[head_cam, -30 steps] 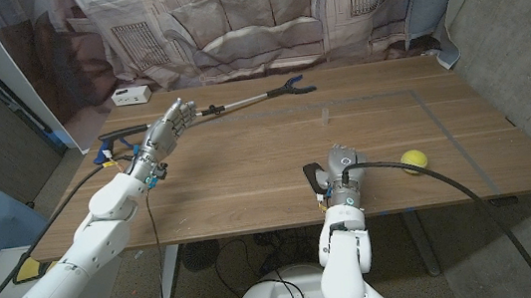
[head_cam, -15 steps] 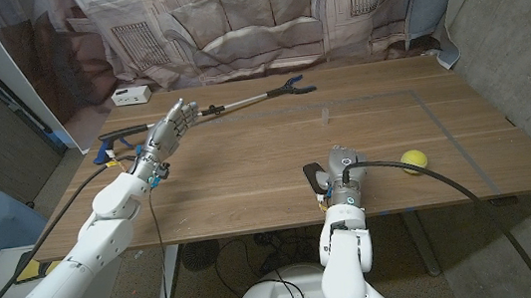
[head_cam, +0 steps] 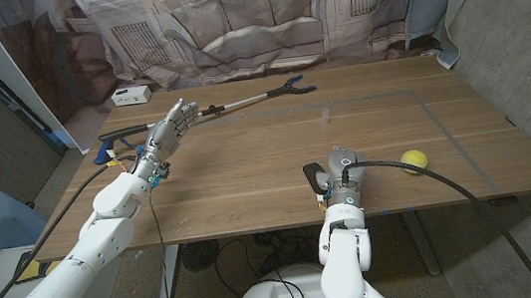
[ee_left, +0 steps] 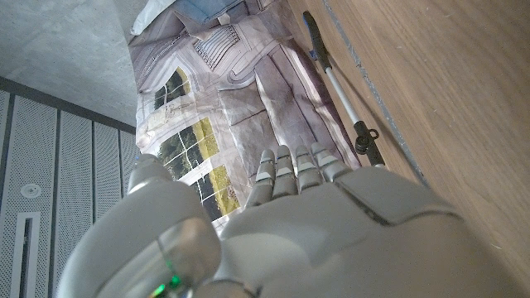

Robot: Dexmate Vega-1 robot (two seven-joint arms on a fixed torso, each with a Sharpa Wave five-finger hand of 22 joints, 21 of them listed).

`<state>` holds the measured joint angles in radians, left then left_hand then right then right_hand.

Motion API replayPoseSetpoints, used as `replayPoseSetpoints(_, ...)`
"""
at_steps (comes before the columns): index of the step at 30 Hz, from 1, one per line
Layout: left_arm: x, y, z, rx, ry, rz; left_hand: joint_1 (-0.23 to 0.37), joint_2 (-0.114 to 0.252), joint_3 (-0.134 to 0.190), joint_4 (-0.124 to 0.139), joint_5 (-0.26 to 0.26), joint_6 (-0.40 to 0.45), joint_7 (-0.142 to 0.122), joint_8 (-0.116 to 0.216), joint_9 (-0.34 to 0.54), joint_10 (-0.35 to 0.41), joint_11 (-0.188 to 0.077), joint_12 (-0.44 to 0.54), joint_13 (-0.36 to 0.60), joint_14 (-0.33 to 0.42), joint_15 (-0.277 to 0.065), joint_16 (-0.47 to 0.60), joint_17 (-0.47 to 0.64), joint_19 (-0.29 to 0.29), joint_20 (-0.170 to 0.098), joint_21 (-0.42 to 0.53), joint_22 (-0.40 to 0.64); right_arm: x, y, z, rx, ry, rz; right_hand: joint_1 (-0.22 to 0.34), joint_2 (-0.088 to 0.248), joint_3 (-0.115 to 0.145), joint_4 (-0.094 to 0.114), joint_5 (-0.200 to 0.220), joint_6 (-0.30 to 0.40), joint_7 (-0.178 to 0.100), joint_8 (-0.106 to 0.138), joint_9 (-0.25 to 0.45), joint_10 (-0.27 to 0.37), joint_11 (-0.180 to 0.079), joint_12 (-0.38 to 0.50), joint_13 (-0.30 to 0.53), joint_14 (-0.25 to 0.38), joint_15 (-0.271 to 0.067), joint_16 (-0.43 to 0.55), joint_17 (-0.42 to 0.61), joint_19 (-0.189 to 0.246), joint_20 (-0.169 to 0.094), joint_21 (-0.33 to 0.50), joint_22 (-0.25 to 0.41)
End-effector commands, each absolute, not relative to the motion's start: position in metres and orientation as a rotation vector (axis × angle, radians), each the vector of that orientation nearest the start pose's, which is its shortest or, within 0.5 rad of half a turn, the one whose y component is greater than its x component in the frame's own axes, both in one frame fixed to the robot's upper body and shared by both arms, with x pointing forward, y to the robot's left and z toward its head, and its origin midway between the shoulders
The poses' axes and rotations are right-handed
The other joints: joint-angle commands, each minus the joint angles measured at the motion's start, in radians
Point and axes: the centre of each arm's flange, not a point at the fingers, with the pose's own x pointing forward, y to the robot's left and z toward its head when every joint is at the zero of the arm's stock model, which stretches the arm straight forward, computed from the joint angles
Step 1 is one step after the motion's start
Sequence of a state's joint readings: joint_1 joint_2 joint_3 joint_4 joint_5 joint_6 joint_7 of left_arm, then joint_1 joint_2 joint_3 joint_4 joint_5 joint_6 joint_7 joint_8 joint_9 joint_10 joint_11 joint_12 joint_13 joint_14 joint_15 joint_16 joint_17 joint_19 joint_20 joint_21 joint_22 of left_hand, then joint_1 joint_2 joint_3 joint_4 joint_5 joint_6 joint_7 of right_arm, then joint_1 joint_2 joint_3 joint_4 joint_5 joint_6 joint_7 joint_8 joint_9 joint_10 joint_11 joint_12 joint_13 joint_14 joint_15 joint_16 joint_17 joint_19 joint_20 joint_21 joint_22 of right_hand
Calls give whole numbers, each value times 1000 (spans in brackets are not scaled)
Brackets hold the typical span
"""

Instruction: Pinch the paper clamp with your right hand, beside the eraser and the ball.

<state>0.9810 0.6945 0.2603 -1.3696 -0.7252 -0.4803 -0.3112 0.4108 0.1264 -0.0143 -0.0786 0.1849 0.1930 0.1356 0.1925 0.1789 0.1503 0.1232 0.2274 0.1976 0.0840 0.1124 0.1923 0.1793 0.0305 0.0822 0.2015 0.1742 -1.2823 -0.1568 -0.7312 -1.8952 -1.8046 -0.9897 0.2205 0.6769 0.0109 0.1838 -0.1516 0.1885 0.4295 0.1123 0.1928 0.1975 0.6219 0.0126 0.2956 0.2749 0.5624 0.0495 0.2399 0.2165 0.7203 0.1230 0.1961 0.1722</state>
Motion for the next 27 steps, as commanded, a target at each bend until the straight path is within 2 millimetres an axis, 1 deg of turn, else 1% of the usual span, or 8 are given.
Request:
replayPoseSetpoints(1, 594, 360, -24, 114, -742, -367, 1, -1, 3, -1, -2, 11, 11, 0, 2, 5, 0, -1, 3, 5, 3, -2, 1, -3, 7, -5, 5, 469, -94, -124, -1520, -143, -590, 7, -2, 5, 5, -4, 13, 0, 11, 5, 9, 3, 8, 4, 4, -4, 0, 3, 13, -4, 6, 3)
replayPoseSetpoints(5, 595, 359, -23, 117, -742, -371, 0, -1, 4, -1, -2, 12, 11, 0, 2, 4, 1, -2, 3, 3, 3, -3, 1, -3, 7, -5, 5, 468, -95, -124, -1516, -136, -596, 4, -2, 4, 7, -4, 13, -1, 10, 5, 11, 1, 10, 6, 5, -5, 0, 4, 17, -3, 7, 3)
replayPoseSetpoints(7, 596, 359, -22, 115, -741, -374, 0, -1, 4, -1, -2, 12, 10, 0, 2, 4, -3, -2, 3, 3, 2, -3, 1, -3, 7, -5, 5, 469, -95, -124, -1514, -131, -592, 3, -2, 3, 8, -5, 16, -2, 11, 5, 13, 0, 12, 6, 5, -4, 0, 4, 18, -4, 7, 3)
replayPoseSetpoints(9, 597, 358, -23, 116, -740, -377, 0, -1, 4, -1, -2, 12, 10, 0, 2, 4, -2, -2, 3, 3, 3, -3, 1, -3, 7, -5, 5, 469, -96, -124, -1514, -127, -590, 2, -1, 3, 9, -5, 18, -4, 11, 6, 22, -1, 18, 8, 10, -8, 1, 5, 20, -4, 8, 2)
replayPoseSetpoints(15, 599, 356, -23, 112, -736, -385, -1, -1, 4, -1, -2, 12, 10, 0, 2, 5, -2, -2, 3, 3, 2, -3, 1, -3, 7, -5, 5, 470, -97, -124, -1518, -110, -585, 1, 0, 3, 10, -6, 18, -4, 9, 6, 22, 1, 21, 10, 13, -17, 2, 7, 27, -6, 10, 2)
replayPoseSetpoints(19, 600, 355, -22, 114, -736, -389, -1, -1, 4, -1, -2, 12, 11, -1, 2, 5, -1, -3, 3, 3, 3, -3, 1, -3, 8, -5, 5, 471, -97, -125, -1520, -99, -580, 2, 2, 3, 10, -5, 22, -3, 10, 6, 28, 0, 27, 12, 19, -17, 4, 8, 34, -7, 11, 2)
replayPoseSetpoints(27, 601, 354, -21, 115, -734, -393, -2, -1, 5, -1, -2, 13, 9, -1, 2, 5, -4, -3, 3, 3, 2, -3, 1, -3, 8, -5, 5, 470, -97, -124, -1525, -90, -574, 13, 14, 11, 8, -2, 26, -1, 10, 6, 26, 0, 30, 15, 20, -18, 4, 10, 39, -8, 12, 2)
